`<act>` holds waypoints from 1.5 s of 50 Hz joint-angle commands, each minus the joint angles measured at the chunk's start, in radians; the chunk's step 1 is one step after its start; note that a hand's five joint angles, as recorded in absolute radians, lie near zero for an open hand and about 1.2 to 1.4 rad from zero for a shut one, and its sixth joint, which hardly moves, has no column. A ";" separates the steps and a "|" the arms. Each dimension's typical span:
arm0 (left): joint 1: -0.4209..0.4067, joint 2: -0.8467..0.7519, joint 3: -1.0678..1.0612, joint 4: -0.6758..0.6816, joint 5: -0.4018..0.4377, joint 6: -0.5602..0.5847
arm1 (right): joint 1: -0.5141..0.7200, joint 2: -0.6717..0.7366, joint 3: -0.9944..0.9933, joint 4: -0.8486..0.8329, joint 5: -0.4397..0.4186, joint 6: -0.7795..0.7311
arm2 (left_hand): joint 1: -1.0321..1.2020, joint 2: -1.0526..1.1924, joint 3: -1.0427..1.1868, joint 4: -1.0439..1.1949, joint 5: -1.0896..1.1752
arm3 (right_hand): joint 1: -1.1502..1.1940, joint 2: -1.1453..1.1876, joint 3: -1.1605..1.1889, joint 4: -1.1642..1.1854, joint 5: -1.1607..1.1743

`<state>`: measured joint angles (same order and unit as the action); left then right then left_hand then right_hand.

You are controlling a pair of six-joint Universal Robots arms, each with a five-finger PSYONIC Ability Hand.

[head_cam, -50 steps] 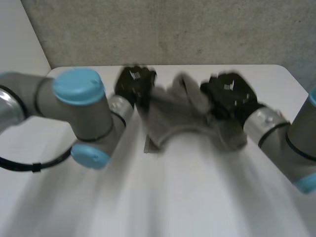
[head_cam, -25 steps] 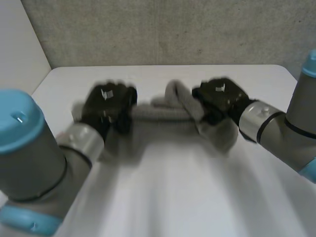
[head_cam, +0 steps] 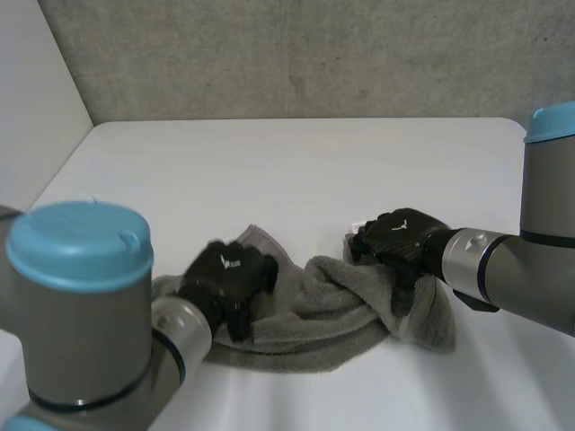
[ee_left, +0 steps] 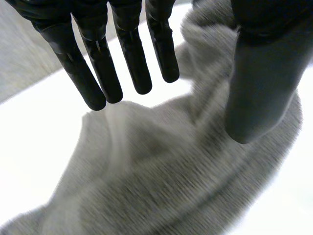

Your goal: Fold the towel.

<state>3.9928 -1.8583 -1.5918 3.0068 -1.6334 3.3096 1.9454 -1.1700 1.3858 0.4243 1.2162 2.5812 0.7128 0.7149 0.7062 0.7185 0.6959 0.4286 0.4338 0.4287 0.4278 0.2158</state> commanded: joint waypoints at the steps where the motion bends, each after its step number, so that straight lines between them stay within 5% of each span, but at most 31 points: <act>1: 0.083 0.005 0.099 0.004 0.004 0.001 | -0.003 -0.022 -0.011 -0.021 -0.003 0.054 | -0.109 -0.111 -0.102 -0.115 -0.266 | -0.123 -0.129 -0.124 -0.123 -0.085; 12: 0.161 -0.197 0.308 -0.011 0.044 0.021 | -0.042 -0.031 -0.037 -0.024 0.002 0.076 | -0.106 -0.108 -0.099 -0.112 -0.264 | -0.106 -0.111 -0.106 -0.105 -0.068; 21: 0.172 -0.337 0.371 -0.006 0.243 0.139 | -0.056 -0.030 -0.036 -0.016 -0.001 0.062 | -0.159 -0.161 -0.152 -0.164 -0.316 | -0.097 -0.102 -0.097 -0.096 -0.059; 55: 0.170 -0.559 0.536 0.020 0.251 0.263 | -0.040 -0.014 0.009 -0.018 -0.017 0.060 | -0.220 -0.223 -0.214 -0.226 -0.378 | -0.082 -0.088 -0.082 -0.081 -0.044; 63: 0.170 -0.564 0.536 0.020 0.251 0.266 | -0.040 -0.011 0.007 -0.019 -0.015 0.060 | 0.091 0.089 0.097 0.085 -0.067 | -0.082 -0.088 -0.082 -0.081 -0.044; 69: 0.170 -0.556 0.536 0.020 0.248 0.266 | -0.040 0.009 0.007 -0.021 -0.017 0.060 | 0.656 0.654 0.663 0.650 0.498 | -0.053 -0.058 -0.053 -0.052 -0.015; 75: 0.170 -0.536 0.539 0.044 0.221 0.265 | -0.040 0.035 0.001 -0.036 -0.014 0.059 | 0.683 0.681 0.690 0.678 0.526 | 0.304 0.298 0.304 0.305 0.342</act>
<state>4.1632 -2.4138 -1.0552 3.0279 -1.3874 3.5752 1.9052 -1.1609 1.3926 0.4017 1.2008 2.6414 1.4591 1.5124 1.5354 1.5164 1.4928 0.4801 0.4910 0.4783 0.4750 0.3166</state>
